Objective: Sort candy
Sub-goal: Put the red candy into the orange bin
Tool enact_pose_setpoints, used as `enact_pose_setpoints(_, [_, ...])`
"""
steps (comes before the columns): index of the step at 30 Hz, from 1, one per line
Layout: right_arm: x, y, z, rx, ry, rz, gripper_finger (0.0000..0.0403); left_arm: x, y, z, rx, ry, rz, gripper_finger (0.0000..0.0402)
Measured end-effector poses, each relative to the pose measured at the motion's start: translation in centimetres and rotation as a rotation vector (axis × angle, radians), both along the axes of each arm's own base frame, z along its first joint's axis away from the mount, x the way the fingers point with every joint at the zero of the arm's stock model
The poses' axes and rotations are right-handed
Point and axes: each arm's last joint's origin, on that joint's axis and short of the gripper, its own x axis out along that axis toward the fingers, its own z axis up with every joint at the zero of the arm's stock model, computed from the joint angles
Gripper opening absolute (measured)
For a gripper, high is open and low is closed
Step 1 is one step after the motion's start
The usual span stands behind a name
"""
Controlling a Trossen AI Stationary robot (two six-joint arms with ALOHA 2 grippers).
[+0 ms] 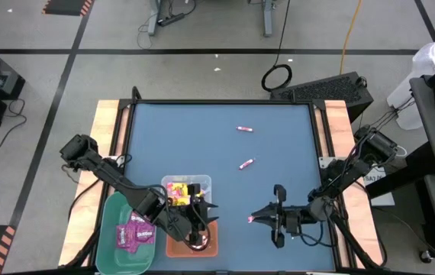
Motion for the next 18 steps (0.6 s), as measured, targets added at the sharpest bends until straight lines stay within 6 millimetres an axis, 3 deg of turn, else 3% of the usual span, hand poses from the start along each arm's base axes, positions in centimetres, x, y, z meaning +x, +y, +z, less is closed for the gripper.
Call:
enact_pose_setpoints(6, [0.0, 0.0, 0.01, 0.014, 0.001, 0.002, 0.0029, -0.04, -0.08, 0.0, 0.006, 0.001, -0.006, 0.0162])
enact_pose_setpoints(18, [-0.02, -0.05, 0.17, 0.252, -0.001, 0.027, 0.0029, -0.21, -0.35, 0.01, 0.023, 0.002, -0.025, 0.0162])
